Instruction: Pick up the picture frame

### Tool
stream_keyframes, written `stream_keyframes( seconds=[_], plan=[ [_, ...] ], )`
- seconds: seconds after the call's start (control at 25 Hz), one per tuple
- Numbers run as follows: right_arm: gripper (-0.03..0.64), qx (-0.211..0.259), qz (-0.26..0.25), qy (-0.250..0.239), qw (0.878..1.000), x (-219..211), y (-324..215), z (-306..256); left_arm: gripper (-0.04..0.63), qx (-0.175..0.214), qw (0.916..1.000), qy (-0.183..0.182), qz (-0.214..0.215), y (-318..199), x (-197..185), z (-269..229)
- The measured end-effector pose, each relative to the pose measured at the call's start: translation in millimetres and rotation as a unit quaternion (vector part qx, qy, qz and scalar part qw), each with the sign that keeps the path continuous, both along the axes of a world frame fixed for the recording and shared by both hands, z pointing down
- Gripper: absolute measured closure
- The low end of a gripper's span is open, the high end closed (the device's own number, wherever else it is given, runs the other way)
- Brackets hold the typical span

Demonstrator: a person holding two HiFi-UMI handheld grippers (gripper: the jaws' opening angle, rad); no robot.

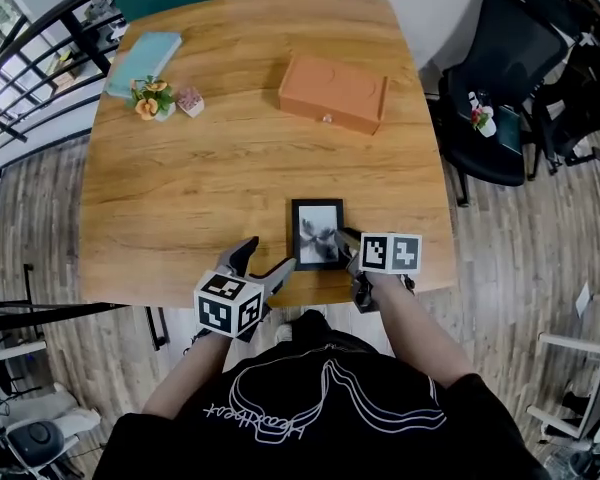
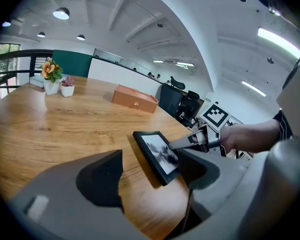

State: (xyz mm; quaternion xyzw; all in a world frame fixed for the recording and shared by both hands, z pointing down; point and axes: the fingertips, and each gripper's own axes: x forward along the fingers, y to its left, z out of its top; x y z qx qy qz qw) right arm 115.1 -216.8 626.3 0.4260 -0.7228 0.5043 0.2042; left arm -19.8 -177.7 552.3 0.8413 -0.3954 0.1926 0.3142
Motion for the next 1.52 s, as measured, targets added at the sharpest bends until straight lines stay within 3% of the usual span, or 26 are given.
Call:
stream_keyframes(
  seconds=[0.52,0.76,1.16,1.32,1.52],
  plan=[
    [0.515,-0.043,0.0,-0.08,0.996,0.3,-0.8,0.1,0.305,-0.087,0.9961,0.018,-0.005,-25.9,38.4,35.3],
    [0.515,-0.05,-0.007,-0.095,0.994,1.0,-0.8,1.2,0.326,-0.15,0.9862,0.068,-0.019,-33.7,54.7,50.4],
    [0.515,-0.058,-0.019,-0.106,0.992,-0.3,-0.6,0.7,0.446,-0.176,0.9812,0.078,-0.004,-35.2,71.1,56.1],
    [0.514,-0.052,-0.04,-0.097,0.993,-3.4,-1.2,1.2,0.481,-0.189,0.9764,0.103,-0.012,-33.4,73.3,55.1],
    [0.509,-0.021,-0.071,-0.071,0.995,-3.0,-2.8,-3.2,0.559,-0.203,0.9634,0.171,-0.039,-33.6,82.2,40.5]
  ],
)
